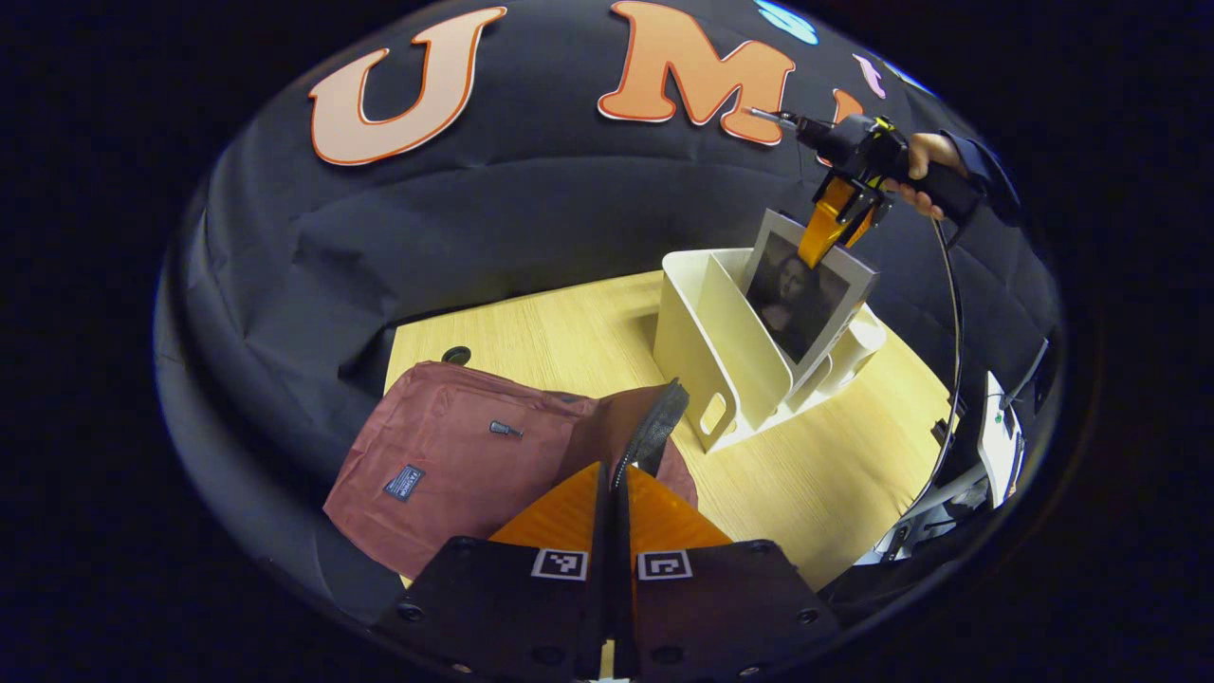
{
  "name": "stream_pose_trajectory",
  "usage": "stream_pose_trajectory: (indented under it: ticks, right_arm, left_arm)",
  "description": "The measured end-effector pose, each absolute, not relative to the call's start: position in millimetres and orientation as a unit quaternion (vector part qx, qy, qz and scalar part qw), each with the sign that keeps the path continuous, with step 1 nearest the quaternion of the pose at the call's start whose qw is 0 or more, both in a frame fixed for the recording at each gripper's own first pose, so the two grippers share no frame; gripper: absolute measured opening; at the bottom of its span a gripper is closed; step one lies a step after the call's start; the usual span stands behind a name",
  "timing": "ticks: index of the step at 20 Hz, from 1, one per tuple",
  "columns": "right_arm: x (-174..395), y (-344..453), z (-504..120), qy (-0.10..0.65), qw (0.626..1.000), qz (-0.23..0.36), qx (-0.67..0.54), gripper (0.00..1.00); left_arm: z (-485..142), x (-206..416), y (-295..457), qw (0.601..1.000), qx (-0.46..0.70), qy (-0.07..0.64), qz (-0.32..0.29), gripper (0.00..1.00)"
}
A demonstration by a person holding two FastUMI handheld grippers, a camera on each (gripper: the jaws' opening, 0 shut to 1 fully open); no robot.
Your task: Open the schoolbag, grab two books from the bookshelf and put them into the schoolbag.
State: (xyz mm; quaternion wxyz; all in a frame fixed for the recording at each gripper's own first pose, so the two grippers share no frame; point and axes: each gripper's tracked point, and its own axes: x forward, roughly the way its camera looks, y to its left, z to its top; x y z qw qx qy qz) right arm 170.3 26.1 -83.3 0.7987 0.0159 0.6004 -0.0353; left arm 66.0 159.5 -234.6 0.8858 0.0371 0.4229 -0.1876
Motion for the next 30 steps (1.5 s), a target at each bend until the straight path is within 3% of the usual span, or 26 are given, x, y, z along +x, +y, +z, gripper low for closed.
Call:
stream_pose_trajectory:
  ticks: [2,3,4,10,11,12,15,22,26,30]
  right_arm:
    - [164.5,26.0,-64.4,0.592,0.805,-0.031,0.015,0.30]
    - [161.1,24.7,-54.2,0.586,0.809,-0.031,0.015,0.30]
    - [156.6,25.3,-44.5,0.583,0.812,-0.027,0.013,0.30]
    - [123.3,33.7,2.8,0.559,0.829,-0.003,0.026,0.30]
    - [118.4,36.2,7.5,0.554,0.832,0.003,0.030,0.30]
    - [113.1,38.4,13.2,0.549,0.835,0.007,0.036,0.30]
    - [100.1,48.5,24.4,0.536,0.842,0.022,0.057,0.30]
    - [75.8,67.3,15.9,0.529,0.843,0.047,0.081,0.30]
    - [48.9,91.1,-17.9,0.559,0.815,0.073,0.134,0.29]
    - [43.0,104.4,-35.5,0.555,0.811,0.084,0.165,0.29]
  left_arm:
    - [-233.0,66.1,158.4,0.886,0.039,0.422,-0.189,0.05]
    - [-233.3,66.0,159.5,0.886,0.039,0.422,-0.188,0.10]
    - [-231.4,66.7,158.5,0.886,0.039,0.421,-0.188,0.05]
    - [-220.1,71.9,162.3,0.890,0.051,0.411,-0.191,0.05]
    - [-217.6,72.5,163.4,0.891,0.054,0.409,-0.191,0.10]
    - [-215.6,74.3,163.5,0.891,0.056,0.408,-0.192,0.05]
    - [-214.2,74.6,164.2,0.891,0.063,0.407,-0.192,0.05]
    - [-215.8,70.6,157.3,0.889,0.067,0.409,-0.196,0.05]
    - [-216.4,69.8,157.6,0.889,0.064,0.409,-0.194,0.05]
    - [-217.6,70.2,158.4,0.888,0.067,0.412,-0.192,0.05]
